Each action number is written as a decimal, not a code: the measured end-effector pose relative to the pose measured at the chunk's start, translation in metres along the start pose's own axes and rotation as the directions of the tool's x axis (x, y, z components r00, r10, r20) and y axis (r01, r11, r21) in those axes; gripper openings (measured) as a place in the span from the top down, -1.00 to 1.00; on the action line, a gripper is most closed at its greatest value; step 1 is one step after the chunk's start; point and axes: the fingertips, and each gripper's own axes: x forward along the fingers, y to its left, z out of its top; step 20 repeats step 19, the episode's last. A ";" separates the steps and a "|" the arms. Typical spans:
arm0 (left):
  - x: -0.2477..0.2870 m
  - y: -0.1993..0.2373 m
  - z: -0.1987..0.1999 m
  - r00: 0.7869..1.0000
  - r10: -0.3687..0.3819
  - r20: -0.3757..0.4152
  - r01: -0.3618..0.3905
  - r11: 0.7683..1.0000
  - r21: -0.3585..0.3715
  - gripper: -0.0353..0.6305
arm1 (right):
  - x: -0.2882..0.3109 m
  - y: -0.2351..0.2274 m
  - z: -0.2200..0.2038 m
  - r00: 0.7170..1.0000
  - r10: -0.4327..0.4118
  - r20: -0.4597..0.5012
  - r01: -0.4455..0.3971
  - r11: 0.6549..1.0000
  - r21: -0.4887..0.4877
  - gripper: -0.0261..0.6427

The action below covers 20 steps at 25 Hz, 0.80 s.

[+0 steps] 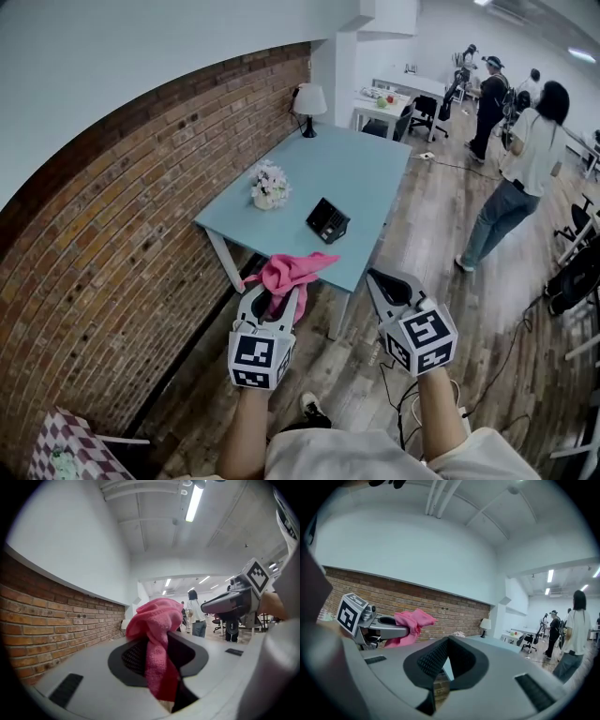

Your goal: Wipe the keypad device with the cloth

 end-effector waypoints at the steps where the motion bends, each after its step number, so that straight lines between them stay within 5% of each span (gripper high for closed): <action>1: -0.007 -0.006 0.000 1.000 -0.001 -0.001 0.001 1.000 -0.003 0.47 | -0.009 0.004 -0.002 1.000 -0.001 -0.003 0.001 1.000 0.001 0.88; 20: -0.066 -0.078 0.006 0.999 -0.036 -0.020 0.036 0.999 0.023 0.47 | -0.091 0.026 -0.018 1.000 -0.029 -0.011 0.029 1.000 0.011 0.88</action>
